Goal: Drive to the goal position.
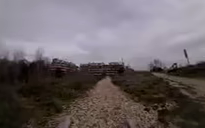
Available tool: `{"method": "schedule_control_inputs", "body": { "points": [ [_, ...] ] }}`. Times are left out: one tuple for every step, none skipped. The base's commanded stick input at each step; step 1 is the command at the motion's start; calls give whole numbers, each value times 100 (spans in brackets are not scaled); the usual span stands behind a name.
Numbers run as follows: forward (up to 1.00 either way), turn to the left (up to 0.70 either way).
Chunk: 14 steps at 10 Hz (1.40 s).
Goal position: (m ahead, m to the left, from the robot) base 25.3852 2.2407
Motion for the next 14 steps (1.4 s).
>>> {"method": "schedule_control_inputs", "body": {
  "points": [
    [50,0],
    [50,0],
    [50,-5],
    [50,-14],
    [50,-30],
    [50,0],
    [50,0],
    [50,0],
    [50,0],
    [50,50],
    [50,50],
    [50,42],
    [50,0],
    [50,0]
  ]
}}
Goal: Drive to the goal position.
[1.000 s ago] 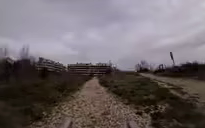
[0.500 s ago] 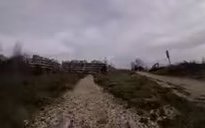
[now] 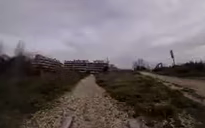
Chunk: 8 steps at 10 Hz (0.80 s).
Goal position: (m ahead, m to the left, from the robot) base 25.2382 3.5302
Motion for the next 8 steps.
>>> {"method": "schedule_control_inputs", "body": {
  "points": [
    [50,0],
    [50,0],
    [50,0],
    [50,0],
    [50,0],
    [50,0],
    [50,0],
    [50,0]
  ]
}}
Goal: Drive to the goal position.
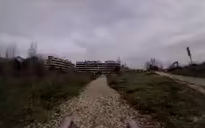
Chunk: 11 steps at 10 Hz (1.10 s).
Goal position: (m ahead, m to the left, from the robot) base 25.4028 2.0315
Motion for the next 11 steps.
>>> {"method": "schedule_control_inputs", "body": {
  "points": [
    [50,0],
    [50,0],
    [50,0],
    [50,0],
    [50,0],
    [50,0],
    [50,0],
    [50,0],
    [50,0],
    [50,22],
    [50,50]
  ]
}}
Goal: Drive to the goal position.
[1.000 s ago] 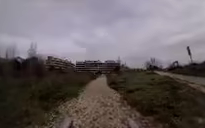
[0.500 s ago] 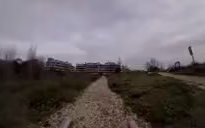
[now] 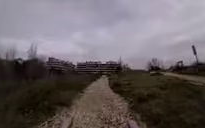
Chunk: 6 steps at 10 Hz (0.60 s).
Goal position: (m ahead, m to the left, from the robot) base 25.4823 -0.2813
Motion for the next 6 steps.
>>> {"method": "schedule_control_inputs", "body": {
  "points": [
    [50,47],
    [50,0],
    [50,0],
    [50,0],
    [50,0],
    [50,0]
  ]
}}
